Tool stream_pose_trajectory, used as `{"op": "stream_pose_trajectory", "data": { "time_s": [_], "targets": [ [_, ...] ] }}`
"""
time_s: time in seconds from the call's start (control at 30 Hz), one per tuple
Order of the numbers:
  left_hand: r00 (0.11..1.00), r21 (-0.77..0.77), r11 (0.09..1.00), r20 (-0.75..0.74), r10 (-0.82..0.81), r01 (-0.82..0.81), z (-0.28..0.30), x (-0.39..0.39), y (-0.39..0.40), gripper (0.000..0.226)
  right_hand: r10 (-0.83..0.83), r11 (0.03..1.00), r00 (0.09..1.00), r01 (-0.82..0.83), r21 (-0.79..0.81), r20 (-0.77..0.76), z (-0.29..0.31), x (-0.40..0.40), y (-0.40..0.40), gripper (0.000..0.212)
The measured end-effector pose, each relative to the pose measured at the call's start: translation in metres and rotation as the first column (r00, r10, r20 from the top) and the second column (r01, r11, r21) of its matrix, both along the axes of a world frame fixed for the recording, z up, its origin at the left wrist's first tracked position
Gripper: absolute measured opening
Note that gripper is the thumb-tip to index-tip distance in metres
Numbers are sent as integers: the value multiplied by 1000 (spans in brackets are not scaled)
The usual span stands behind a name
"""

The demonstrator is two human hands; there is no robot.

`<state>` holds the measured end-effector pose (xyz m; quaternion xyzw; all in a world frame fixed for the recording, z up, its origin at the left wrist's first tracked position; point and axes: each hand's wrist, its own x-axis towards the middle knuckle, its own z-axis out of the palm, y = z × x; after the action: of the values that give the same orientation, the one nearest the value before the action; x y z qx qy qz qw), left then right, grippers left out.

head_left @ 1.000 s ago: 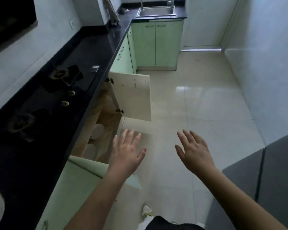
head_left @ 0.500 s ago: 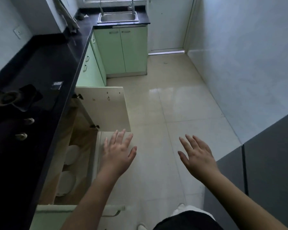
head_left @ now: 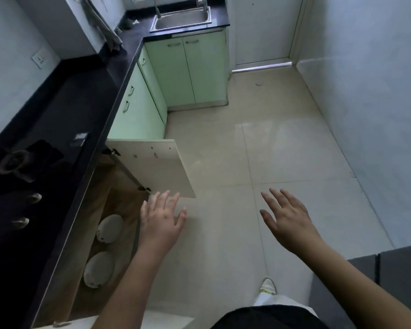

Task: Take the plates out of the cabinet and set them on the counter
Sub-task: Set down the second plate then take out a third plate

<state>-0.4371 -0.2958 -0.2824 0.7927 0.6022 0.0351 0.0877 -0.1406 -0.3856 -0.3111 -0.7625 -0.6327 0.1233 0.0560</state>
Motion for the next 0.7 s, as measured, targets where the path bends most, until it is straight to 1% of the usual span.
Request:
{"op": "stream_pose_trajectory", "data": {
  "time_s": [0.07, 0.13, 0.17, 0.3, 0.4, 0.57, 0.7],
  "targets": [
    [1000, -2, 1000, -26, 3, -3, 3, 17, 9, 54, 49, 999, 999, -49, 10, 1, 6, 16, 20, 57],
    [999, -22, 1000, -30, 18, -18, 7, 29, 13, 60, 119, 993, 993, -119, 12, 22, 9, 24, 39, 58],
    [999, -45, 999, -27, 18, -19, 7, 33, 15, 63, 150, 989, 989, -150, 9, 21, 11, 26, 48, 59],
    [999, -158, 987, -27, 21, -25, 2, 33, 17, 60, 219, 976, 976, -218, 28, -24, 14, 18, 84, 59],
    [995, -143, 985, -5, 99, -99, -2, 17, 23, 63, 289, 957, 956, -287, 38, -48, 14, -2, 112, 59],
    [972, -117, 965, -4, 235, -234, -11, -28, 34, 76, 435, 900, 900, -435, 15, -37, 12, -44, 153, 60],
    [937, -90, 934, 11, 348, -346, -19, -66, 45, 75, 530, 848, 848, -530, 13, -11, 19, -80, 189, 64]
  ]
}}
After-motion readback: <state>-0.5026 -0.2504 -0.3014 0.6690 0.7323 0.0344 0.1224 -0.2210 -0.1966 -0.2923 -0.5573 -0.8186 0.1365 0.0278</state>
